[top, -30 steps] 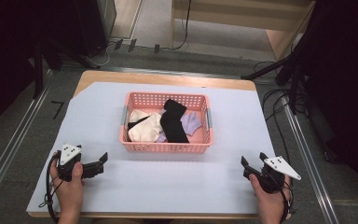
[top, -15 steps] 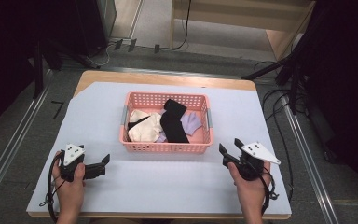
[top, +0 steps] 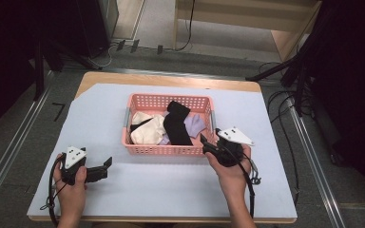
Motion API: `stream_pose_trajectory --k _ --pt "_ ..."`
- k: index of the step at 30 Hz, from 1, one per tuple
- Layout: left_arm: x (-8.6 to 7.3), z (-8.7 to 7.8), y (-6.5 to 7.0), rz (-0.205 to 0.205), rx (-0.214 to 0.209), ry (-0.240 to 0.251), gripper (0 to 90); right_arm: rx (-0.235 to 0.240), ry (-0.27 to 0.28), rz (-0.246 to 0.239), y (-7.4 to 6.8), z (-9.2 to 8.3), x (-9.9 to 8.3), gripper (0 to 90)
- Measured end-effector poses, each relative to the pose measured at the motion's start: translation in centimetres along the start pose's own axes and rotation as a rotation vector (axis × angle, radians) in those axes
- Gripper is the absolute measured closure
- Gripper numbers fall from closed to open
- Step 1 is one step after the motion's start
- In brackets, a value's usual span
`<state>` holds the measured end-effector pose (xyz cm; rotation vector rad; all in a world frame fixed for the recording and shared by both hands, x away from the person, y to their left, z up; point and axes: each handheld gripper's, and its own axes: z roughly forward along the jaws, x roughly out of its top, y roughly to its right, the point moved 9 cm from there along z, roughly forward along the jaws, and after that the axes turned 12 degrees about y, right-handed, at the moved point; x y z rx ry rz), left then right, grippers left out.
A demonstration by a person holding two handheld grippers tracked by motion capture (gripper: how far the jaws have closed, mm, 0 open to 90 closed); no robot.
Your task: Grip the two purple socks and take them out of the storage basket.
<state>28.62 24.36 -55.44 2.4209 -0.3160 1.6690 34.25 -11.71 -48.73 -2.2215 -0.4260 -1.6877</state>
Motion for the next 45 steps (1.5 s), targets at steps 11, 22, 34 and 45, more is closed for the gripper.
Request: stream_pose_trajectory --k 11,22,34,45 --pt "0.0 0.0 0.0 -0.008 -0.011 -0.004 0.8 -0.027 -0.018 -0.019 -0.6 3.8 0.4 50.9" --pt "-0.1 0.1 0.0 -0.007 -0.009 -0.007 0.8 0.017 -0.174 -0.031 0.0 7.0 -0.2 67.4" --pt "-0.1 0.2 0.2 0.002 -0.014 -0.019 0.9 -0.001 -0.470 0.011 -0.5 10.3 -2.4 79.6" --pt "-0.3 0.4 0.5 0.048 -0.007 -0.044 3.0 -0.067 -0.737 0.023 -0.4 11.2 -4.2 67.7"
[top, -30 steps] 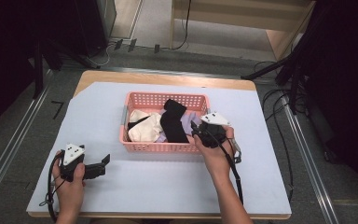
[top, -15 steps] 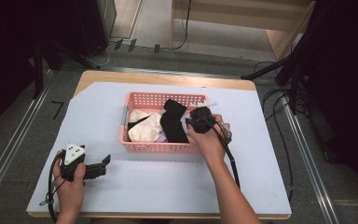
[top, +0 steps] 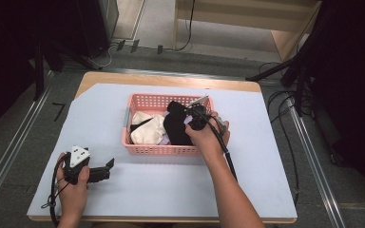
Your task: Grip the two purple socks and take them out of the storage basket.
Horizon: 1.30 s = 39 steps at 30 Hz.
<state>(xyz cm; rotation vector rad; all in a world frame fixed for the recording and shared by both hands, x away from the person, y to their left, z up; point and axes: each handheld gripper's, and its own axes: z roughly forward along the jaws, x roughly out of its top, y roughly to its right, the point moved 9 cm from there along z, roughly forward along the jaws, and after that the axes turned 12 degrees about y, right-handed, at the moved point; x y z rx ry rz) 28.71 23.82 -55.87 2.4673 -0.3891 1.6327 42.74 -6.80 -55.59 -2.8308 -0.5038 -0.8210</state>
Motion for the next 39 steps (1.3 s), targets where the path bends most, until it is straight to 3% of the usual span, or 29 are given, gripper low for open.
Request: stream_pose_trajectory --k 3,6,8,9,10,13,14,17,19,23,27,30,32,39 --pt "-0.1 0.1 0.1 0.007 0.005 -0.008 14.3 -0.002 -0.072 -0.037 0.0 0.5 -0.5 65.5" --pt "-0.1 0.1 0.0 0.017 0.013 -0.017 13.7 -0.010 -0.092 -0.075 -0.2 0.7 -0.6 64.0" --pt "-0.1 0.1 0.0 0.015 0.014 -0.017 13.7 -0.016 -0.095 -0.079 -0.2 0.7 -0.7 67.5" --pt "-0.1 0.1 0.0 0.009 0.016 -0.015 13.6 -0.040 -0.093 -0.101 0.1 0.6 -0.8 81.4" --pt "-0.1 0.1 0.0 0.009 0.017 -0.010 13.5 -0.048 -0.092 -0.099 0.3 0.6 -0.8 84.3" --pt "0.0 0.0 -0.1 0.003 0.018 -0.002 13.1 0.012 -0.071 -0.065 0.2 0.3 -0.9 86.1" --pt "0.0 0.0 -0.1 0.000 0.019 0.000 12.3 0.048 -0.044 -0.040 0.1 0.0 -0.7 86.4" --pt "0.0 0.0 -0.2 -0.002 0.014 -0.001 11.9 0.099 0.144 0.023 0.2 -1.2 0.4 86.8" --pt "0.0 0.0 -0.2 -0.005 0.016 0.000 12.0 0.129 0.235 0.048 0.2 -2.1 0.9 86.9" --pt "0.0 0.0 -0.2 -0.002 0.016 -0.001 11.9 0.153 0.412 0.035 0.2 -4.1 1.8 86.9" --pt "0.0 0.0 -0.2 -0.003 0.018 0.001 12.0 0.188 0.607 -0.033 -0.1 -6.4 2.9 86.8" --pt "0.0 0.0 -0.2 -0.001 0.017 0.000 12.0 0.224 0.723 -0.058 -0.4 -7.9 3.4 86.8" --pt "0.0 0.0 -0.2 0.002 0.017 0.003 12.0 0.209 0.787 -0.079 -0.4 -8.7 3.7 86.8" --pt "0.1 0.0 -0.1 -0.009 0.016 0.011 12.0 0.181 0.962 -0.038 0.5 -11.2 4.8 86.8"
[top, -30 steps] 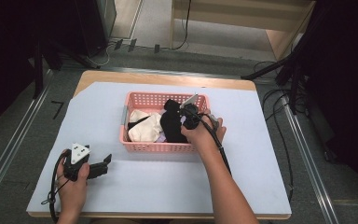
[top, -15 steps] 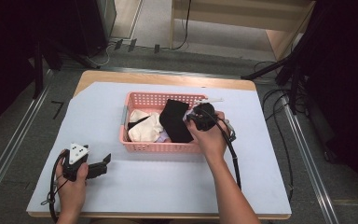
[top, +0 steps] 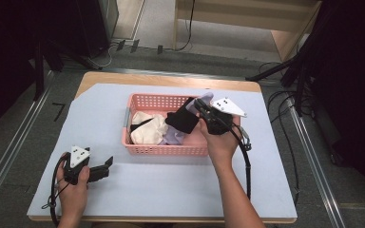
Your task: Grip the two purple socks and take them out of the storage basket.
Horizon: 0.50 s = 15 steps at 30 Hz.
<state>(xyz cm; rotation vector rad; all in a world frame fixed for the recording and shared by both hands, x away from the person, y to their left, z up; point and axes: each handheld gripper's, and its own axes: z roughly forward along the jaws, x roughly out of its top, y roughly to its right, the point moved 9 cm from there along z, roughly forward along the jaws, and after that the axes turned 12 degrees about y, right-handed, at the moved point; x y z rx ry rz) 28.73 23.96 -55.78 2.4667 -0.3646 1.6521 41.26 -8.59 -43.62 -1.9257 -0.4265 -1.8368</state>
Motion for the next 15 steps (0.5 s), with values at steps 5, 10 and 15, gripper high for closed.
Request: stream_pose_trajectory --k 5,10,15 --pt "0.0 0.0 0.0 -0.002 -0.001 0.000 12.0 -0.019 0.081 0.015 0.8 -0.7 1.7 86.8" --pt "0.0 0.0 0.0 -0.002 -0.001 0.001 12.0 -0.055 0.123 0.008 2.1 -1.4 2.7 86.8" --pt "0.0 0.0 0.0 -0.007 0.002 0.003 12.0 -0.101 0.171 -0.008 3.6 -2.6 4.1 86.8"
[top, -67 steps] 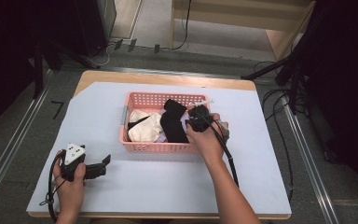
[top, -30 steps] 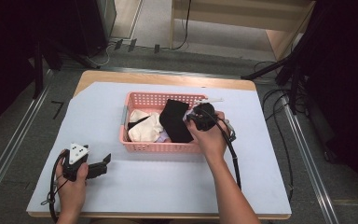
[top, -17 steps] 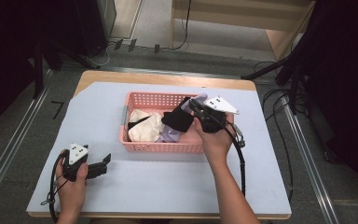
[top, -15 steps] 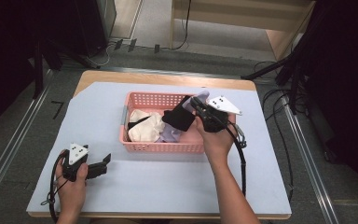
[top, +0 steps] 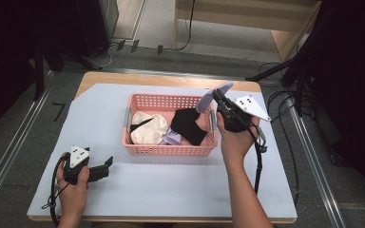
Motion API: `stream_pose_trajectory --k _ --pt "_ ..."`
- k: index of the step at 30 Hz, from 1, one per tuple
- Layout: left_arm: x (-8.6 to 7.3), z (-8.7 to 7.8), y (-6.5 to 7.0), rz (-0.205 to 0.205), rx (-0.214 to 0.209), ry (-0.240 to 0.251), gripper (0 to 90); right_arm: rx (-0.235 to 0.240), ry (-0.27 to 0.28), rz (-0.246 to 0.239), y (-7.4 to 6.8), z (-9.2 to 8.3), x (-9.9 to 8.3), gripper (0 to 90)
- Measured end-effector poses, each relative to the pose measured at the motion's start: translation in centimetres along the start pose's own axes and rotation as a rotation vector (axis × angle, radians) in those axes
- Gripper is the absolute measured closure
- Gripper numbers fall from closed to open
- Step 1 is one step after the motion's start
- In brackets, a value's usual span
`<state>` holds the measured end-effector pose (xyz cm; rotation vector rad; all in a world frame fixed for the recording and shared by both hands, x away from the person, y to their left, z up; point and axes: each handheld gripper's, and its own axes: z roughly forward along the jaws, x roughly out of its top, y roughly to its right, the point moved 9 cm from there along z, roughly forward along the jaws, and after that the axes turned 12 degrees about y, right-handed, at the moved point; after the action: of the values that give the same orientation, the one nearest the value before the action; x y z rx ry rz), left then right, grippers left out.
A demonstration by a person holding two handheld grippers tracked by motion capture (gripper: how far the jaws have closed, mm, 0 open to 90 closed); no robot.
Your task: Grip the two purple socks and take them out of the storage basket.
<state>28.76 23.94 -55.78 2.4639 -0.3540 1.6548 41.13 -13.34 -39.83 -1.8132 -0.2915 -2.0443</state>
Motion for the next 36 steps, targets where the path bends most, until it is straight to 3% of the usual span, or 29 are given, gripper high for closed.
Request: stream_pose_trajectory --k 4,8,20,22,25,27,30,36 --pt "0.0 0.0 0.0 0.006 0.000 -0.002 12.0 -0.063 0.030 -0.018 2.1 -0.9 1.2 86.8" --pt "0.0 0.0 0.0 0.006 0.000 0.001 12.1 -0.125 0.034 -0.015 4.6 -2.1 1.2 86.7" --pt "0.1 -0.1 -0.1 0.009 0.005 0.008 12.8 -0.232 -0.106 -0.035 8.3 -5.5 -4.6 86.1" --pt "0.1 -0.1 -0.1 0.009 0.005 0.010 13.0 -0.272 -0.139 -0.036 8.9 -6.1 -5.9 81.1" --pt "0.1 -0.1 -0.1 0.009 0.005 0.009 13.0 -0.271 -0.109 0.007 8.5 -6.3 -5.9 66.1" --pt "0.1 -0.1 -0.1 0.004 0.004 0.010 13.1 -0.259 -0.085 0.007 7.8 -6.1 -5.5 62.9" --pt "0.0 -0.1 -0.1 0.004 0.006 0.007 13.2 -0.196 -0.077 0.039 5.6 -5.4 -5.3 61.5" --pt "0.1 -0.1 -0.1 0.002 0.003 0.008 13.3 -0.039 -0.162 0.006 -0.2 -3.2 -6.5 63.1"
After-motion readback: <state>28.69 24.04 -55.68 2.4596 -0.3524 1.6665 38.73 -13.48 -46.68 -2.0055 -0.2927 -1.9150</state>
